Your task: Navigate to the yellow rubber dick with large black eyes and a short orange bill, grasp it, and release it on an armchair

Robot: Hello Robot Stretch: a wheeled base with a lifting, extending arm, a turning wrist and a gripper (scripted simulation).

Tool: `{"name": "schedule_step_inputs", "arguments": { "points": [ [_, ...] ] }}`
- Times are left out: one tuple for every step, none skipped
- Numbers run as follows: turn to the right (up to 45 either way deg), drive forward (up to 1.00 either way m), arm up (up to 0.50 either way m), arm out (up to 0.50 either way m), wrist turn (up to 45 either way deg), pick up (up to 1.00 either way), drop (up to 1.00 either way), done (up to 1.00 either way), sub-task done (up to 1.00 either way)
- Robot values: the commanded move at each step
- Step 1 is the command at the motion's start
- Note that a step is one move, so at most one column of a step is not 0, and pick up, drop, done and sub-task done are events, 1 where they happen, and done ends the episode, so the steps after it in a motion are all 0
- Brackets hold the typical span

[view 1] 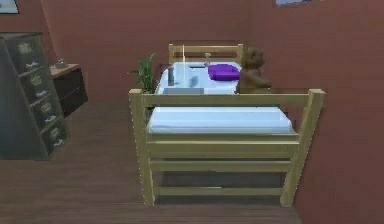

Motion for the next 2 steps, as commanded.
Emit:
{"name": "schedule_step_inputs", "arguments": {
  "points": [
    [-45.0, 0.00, 0.00, 0.00, 0.0, 0.00, 0.00, 0.00, 0.00],
    [-39.0, 0.00, 0.00, 0.00, 0.0, 0.00, 0.00, 0.00, 0.00]
  ]
}}
